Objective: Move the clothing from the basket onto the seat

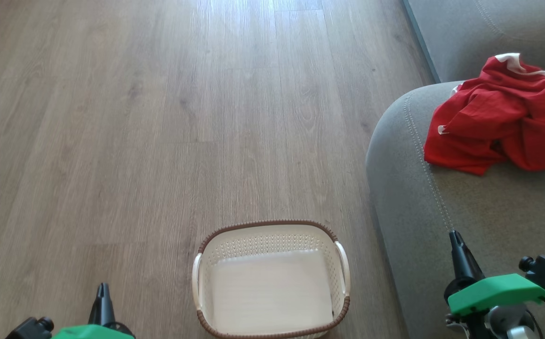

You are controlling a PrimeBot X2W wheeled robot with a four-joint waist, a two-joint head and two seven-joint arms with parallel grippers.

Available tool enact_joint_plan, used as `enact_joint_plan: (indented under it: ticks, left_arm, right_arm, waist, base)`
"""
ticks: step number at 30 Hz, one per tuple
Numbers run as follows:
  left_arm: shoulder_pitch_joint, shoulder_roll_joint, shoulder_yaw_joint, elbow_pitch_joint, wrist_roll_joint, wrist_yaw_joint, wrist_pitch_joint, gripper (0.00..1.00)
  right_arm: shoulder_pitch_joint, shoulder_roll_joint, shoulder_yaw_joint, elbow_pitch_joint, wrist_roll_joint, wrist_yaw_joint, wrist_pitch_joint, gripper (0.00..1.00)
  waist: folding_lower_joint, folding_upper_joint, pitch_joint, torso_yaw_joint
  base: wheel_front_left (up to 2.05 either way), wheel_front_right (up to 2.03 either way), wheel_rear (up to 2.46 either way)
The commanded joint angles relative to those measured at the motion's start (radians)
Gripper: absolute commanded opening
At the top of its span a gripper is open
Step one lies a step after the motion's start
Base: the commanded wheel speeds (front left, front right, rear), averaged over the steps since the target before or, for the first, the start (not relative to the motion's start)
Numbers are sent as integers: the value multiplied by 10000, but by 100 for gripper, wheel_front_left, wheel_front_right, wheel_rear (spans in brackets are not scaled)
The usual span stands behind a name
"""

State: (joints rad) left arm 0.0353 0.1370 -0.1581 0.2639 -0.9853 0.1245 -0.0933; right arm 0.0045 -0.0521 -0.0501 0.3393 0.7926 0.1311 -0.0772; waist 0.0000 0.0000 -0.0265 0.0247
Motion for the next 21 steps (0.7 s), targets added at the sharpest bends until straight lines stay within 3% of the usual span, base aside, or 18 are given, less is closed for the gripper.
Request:
enact_joint_plan:
  ticks: [1,21]
  left_arm:
    - [-506,63,348,-380,-178,-78,51,0]
    - [-756,-202,1034,-587,-1921,-541,625,0]
  right_arm:
    - [-535,-20,42,-377,273,-2,49,0]
    - [-772,-58,-101,-490,2591,-2,541,0]
  waist:
    - [0,0,3,-3]
    - [0,0,70,-75]
  base:
    - [0,0,0]
    - [0,0,0]
